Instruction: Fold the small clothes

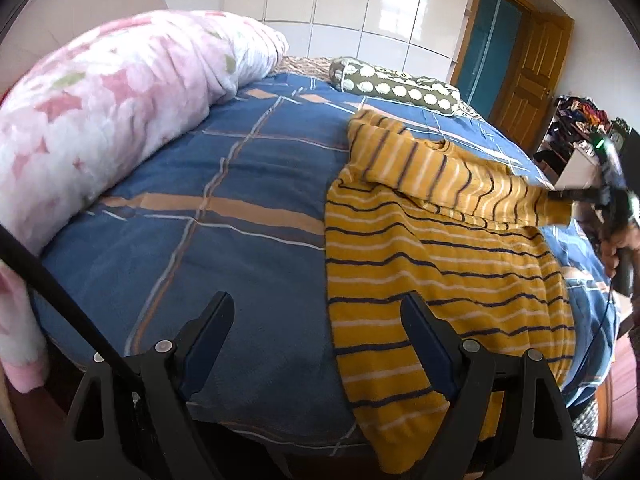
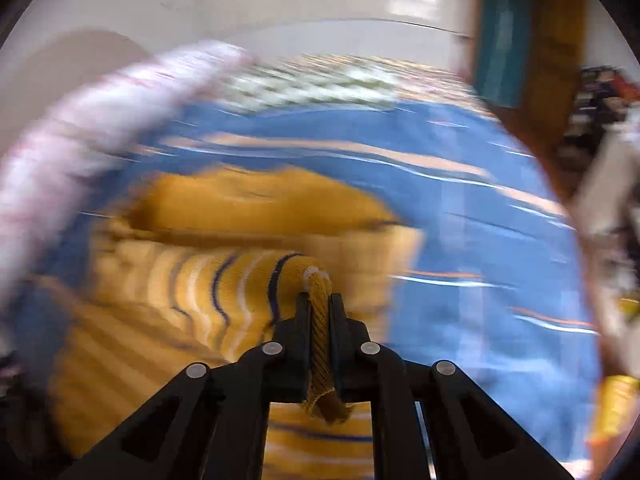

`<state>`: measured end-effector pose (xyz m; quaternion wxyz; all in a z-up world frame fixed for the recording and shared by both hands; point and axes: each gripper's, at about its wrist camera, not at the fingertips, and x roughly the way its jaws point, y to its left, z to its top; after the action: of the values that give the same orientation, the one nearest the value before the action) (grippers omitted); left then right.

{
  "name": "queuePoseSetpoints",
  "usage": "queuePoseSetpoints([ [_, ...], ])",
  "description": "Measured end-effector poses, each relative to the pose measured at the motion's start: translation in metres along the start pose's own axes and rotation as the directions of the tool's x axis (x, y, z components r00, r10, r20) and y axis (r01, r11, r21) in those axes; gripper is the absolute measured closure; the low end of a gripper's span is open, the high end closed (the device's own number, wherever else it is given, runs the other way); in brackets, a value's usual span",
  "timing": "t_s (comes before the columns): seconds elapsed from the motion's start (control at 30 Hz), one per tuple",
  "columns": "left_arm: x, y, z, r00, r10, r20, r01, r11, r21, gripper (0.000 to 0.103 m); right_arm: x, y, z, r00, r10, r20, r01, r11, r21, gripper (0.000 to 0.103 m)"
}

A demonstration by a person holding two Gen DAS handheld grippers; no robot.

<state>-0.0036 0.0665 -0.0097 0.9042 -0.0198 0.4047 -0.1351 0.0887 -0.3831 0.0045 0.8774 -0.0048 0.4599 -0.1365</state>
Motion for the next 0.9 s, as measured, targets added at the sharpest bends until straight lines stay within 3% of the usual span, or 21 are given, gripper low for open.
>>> queuePoseSetpoints([
  [0.03, 0.002, -0.001, 0.0, 1.0, -0.008, -0.001, 0.008, 1.0, -0.001, 0.019, 0.007, -0.003, -0.002, 0.998, -0.062, -0.025, 0.062, 0.998, 0.0, 0.084],
  [0.07, 0.005, -0.002, 0.0, 1.0, -0.013, -0.003, 0.013, 1.0, 0.003, 0.019, 0.006, -0.006, -0.004, 0.999, -0.048, -0.026, 0.048, 0.999, 0.026, 0.084],
  [0.13, 0.012, -0.007, 0.001, 1.0, -0.017, -0.007, 0.017, 1.0, 0.018, 0.019, -0.003, -0.005, -0.005, 0.998, 0.069, 0.006, -0.069, 0.994, 0.088, 0.074],
  [0.2, 0.018, -0.012, 0.0, 1.0, -0.026, -0.013, 0.027, 0.999, 0.029, 0.019, -0.015, 0.009, 0.002, 0.983, 0.179, 0.046, -0.183, 0.977, 0.112, 0.071],
  [0.27, 0.025, -0.016, 0.0, 0.999, -0.046, -0.022, 0.047, 0.998, 0.031, 0.019, -0.018, 0.036, 0.017, 0.952, 0.301, 0.055, -0.305, 0.948, 0.091, 0.069],
  [0.33, 0.027, -0.018, -0.002, 0.998, -0.055, -0.021, 0.056, 0.998, 0.032, 0.019, -0.014, 0.071, 0.037, 0.917, 0.397, 0.044, -0.399, 0.914, 0.07, 0.055],
  [0.43, 0.028, -0.018, -0.004, 0.997, -0.07, -0.018, 0.07, 0.997, 0.035, 0.019, 0.002, 0.129, 0.065, 0.894, 0.448, 0.008, -0.448, 0.894, 0.005, 0.04],
  [0.53, 0.026, -0.015, -0.005, 0.997, -0.081, -0.01, 0.082, 0.996, 0.043, 0.019, 0.037, 0.184, 0.093, 0.872, 0.484, -0.077, -0.487, 0.873, -0.033, 0.037],
  [0.63, 0.026, -0.011, -0.006, 0.996, -0.089, -0.003, 0.089, 0.994, 0.06, 0.019, 0.083, 0.231, 0.108, 0.877, 0.44, -0.195, -0.46, 0.885, -0.072, 0.036],
  [0.67, 0.026, -0.01, -0.006, 0.996, -0.089, -0.002, 0.089, 0.994, 0.065, 0.019, 0.094, 0.24, 0.11, 0.872, 0.433, -0.228, -0.459, 0.885, -0.075, 0.038],
  [0.73, 0.027, -0.006, -0.006, 0.996, -0.091, 0.005, 0.09, 0.993, 0.074, 0.019, 0.104, 0.261, 0.116, 0.863, 0.42, -0.281, -0.464, 0.878, -0.115, 0.095],
  [0.8, 0.03, -0.002, -0.007, 0.996, -0.088, 0.009, 0.087, 0.993, 0.076, 0.019, 0.105, 0.282, 0.125, 0.921, 0.293, -0.256, -0.356, 0.9, -0.252, 0.095],
  [0.9, 0.038, 0.006, -0.008, 0.996, -0.083, -0.006, 0.084, 0.995, 0.05, 0.019, 0.111, 0.307, 0.144, 0.961, 0.197, -0.193, -0.253, 0.908, -0.333, 0.095],
])
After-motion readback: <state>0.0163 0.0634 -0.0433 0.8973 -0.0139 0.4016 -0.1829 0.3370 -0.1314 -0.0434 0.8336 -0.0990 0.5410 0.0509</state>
